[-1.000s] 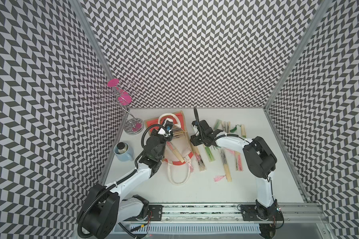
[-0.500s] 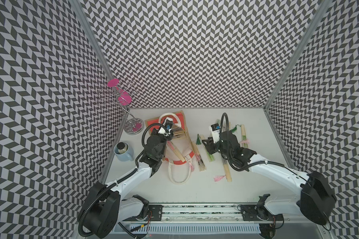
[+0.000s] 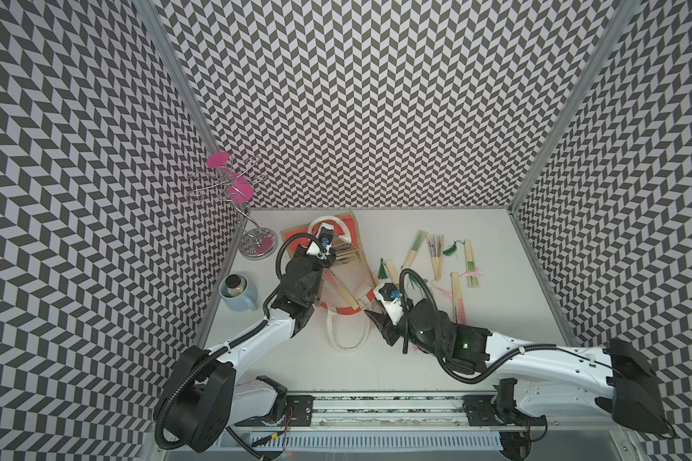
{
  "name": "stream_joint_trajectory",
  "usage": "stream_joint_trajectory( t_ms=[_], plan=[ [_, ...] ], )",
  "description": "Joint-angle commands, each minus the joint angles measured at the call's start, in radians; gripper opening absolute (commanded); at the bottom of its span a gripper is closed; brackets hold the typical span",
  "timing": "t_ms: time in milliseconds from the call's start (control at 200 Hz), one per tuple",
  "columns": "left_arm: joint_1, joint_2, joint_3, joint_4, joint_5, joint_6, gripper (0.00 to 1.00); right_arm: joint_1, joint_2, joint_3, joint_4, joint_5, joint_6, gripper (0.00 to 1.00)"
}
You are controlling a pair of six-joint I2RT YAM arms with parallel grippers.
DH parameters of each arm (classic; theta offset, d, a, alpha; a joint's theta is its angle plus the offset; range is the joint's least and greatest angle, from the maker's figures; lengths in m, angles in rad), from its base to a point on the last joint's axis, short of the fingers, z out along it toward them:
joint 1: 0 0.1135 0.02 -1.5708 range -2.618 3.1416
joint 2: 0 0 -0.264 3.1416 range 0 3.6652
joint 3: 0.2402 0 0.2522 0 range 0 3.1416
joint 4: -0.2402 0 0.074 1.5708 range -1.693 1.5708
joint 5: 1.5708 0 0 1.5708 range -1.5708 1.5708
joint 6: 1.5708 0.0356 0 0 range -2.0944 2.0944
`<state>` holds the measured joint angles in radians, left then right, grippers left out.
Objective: Take out the folding fans from the tote bags
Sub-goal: Place the folding fan at the center of the board, then pick up the folding fan from the canvas bag.
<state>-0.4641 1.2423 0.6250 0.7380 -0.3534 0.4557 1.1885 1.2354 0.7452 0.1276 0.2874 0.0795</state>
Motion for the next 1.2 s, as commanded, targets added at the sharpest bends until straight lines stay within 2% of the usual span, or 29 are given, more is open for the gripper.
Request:
stream_joint_trajectory(
  t_ms=[0,120,346,516,756,1197],
  plan=[
    [0.003,-0.004,0.036,0.028,0.001,-0.017,0.0,0.004,0.084,0.059,0.022,-0.009,-0.037,0.38],
    [0.003,-0.006,0.032,0.029,0.003,-0.015,0.0,0.01,0.201,0.124,-0.01,-0.022,-0.033,0.36],
    [0.002,-0.009,0.029,0.031,0.011,-0.014,0.0,0.007,0.449,0.279,-0.084,0.111,-0.017,0.34],
    [0.003,-0.013,0.025,0.031,0.021,-0.012,0.0,-0.015,0.584,0.372,-0.099,0.128,-0.037,0.34],
    [0.002,-0.023,0.01,0.047,0.033,-0.008,0.0,-0.074,0.68,0.452,-0.114,0.084,-0.04,0.35],
    [0.003,-0.03,0.007,0.049,0.053,-0.01,0.0,-0.14,0.802,0.548,-0.128,0.048,-0.049,0.46]
  ],
)
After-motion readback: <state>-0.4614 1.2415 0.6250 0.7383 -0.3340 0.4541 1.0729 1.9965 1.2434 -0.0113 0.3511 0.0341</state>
